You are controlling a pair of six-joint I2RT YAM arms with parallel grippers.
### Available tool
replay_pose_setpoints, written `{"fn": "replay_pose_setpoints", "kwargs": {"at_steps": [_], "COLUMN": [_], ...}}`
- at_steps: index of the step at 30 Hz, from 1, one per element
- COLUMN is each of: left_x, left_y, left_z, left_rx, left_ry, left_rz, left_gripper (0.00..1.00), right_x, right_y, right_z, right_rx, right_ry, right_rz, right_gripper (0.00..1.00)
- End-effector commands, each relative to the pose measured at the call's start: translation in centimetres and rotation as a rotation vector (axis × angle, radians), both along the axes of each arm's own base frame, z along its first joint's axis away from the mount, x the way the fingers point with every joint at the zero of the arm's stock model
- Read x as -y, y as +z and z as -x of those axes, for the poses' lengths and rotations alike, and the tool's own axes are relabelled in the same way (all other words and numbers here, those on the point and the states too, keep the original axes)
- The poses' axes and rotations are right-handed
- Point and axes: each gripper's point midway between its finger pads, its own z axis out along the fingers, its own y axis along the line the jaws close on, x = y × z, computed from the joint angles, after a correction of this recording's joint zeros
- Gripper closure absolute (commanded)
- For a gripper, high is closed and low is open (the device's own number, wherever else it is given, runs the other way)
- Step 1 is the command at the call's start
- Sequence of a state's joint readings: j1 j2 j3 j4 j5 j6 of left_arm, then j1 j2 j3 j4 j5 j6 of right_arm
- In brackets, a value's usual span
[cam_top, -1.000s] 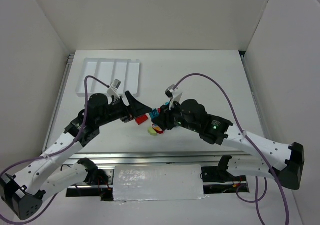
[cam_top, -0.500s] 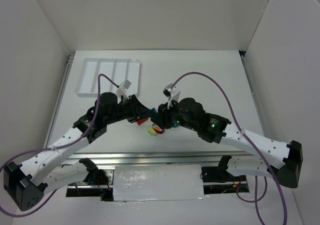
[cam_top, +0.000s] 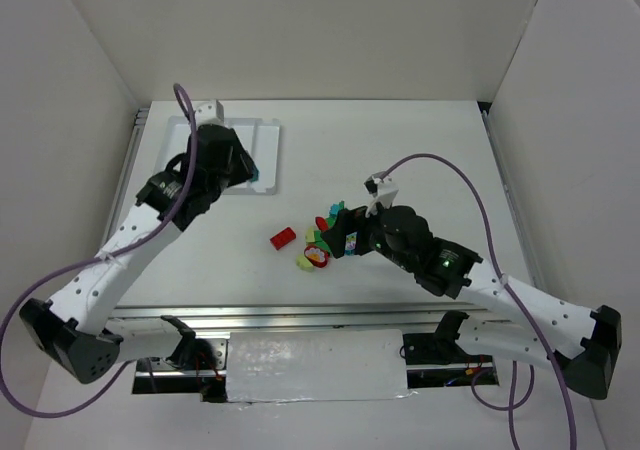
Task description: Sort the legos into containers by color
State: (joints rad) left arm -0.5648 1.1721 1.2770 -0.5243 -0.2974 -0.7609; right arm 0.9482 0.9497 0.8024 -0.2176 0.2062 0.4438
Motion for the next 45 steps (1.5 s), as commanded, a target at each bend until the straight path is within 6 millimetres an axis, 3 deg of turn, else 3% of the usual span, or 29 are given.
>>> {"fn": "replay_pose_setpoints", "kwargs": {"at_steps": [1,5,7,11,12,14,15,17,18,19,21,31,32,34,35,36,40,43,45], "left_x": [-10.2,-15.8,-17.2,-23.9,-24.5,-25.4,-26.1,-27.3,-27.2,-28.5,-29.1,-30.4,-30.3,-30.4,-30.4,-30.4,-30.5,-30.6,-30.2], "left_y": [-0.8,-1.3,-1.9,-4.4,-6.0,-7.2,-9.2,-11.0,-13.0,-13.9,-15.4,-18.4,-18.8,-19.8,-20.4,-20.5,-19.0,-16.2,-13.0], "left_z": [-2.7,-7.2,-10.0,-14.2,-16.0,-18.2,-19.3,-20.0,-20.8,-20.8,-21.3,-21.1,-21.0,-21.0,-20.8,-20.7,-20.6,-20.6,-20.5], "left_rx": [-0.046,-0.107,-0.097,-0.158,-0.190,-0.185,-0.225,-0.272,-0.299,-0.319,-0.330,-0.347,-0.353,-0.378,-0.394,-0.398,-0.367,-0.332,-0.290], "left_ry": [0.354,0.445,0.431,0.542,0.512,0.521,0.514,0.557,0.552,0.576,0.608,0.644,0.637,0.637,0.643,0.652,0.693,0.711,0.725], "left_rz": [-0.422,-0.455,-0.472,-0.501,-0.557,-0.628,-0.690,-0.718,-0.715,-0.704,-0.683,-0.662,-0.664,-0.662,-0.663,-0.659,-0.630,-0.623,-0.588], "left_gripper": [1.00,1.00,1.00,1.00,1.00,1.00,1.00,1.00,1.00,1.00,0.95,0.76,0.71,0.46,0.29,0.25,0.02,0.01,0.01], "right_x": [2.2,2.7,2.9,2.8,2.5,2.2,1.9,1.5,1.4,1.1,0.7,-0.5,-0.6,-0.9,-1.1,-1.2,-1.3,-1.0,-0.3], "right_y": [1.1,1.0,0.8,0.5,0.3,0.2,0.1,-0.2,-0.3,-0.6,-0.8,-1.7,-1.8,-1.9,-1.9,-2.0,-2.0,-2.3,-3.1], "right_z": [-0.5,0.2,0.4,1.3,1.7,2.3,2.7,3.1,3.1,3.4,3.9,4.0,4.0,3.8,3.8,3.8,3.6,3.2,1.8], "right_rx": [0.015,0.008,-0.001,-0.016,-0.023,-0.030,-0.038,-0.048,-0.053,-0.069,-0.086,-0.120,-0.123,-0.129,-0.131,-0.137,-0.146,-0.160,-0.180], "right_ry": [-0.102,-0.084,-0.080,-0.044,-0.021,0.009,0.034,0.057,0.061,0.079,0.109,0.150,0.153,0.156,0.160,0.162,0.155,0.116,0.012], "right_rz": [-0.060,-0.065,-0.057,-0.083,-0.092,-0.126,-0.136,-0.153,-0.158,-0.160,-0.161,-0.151,-0.147,-0.142,-0.141,-0.138,-0.128,-0.120,-0.093], "right_gripper": [0.00,0.00,0.00,0.00,0.00,0.00,0.00,0.00,0.00,0.00,0.00,0.00,0.00,0.00,0.00,0.00,0.00,0.00,0.00]}}
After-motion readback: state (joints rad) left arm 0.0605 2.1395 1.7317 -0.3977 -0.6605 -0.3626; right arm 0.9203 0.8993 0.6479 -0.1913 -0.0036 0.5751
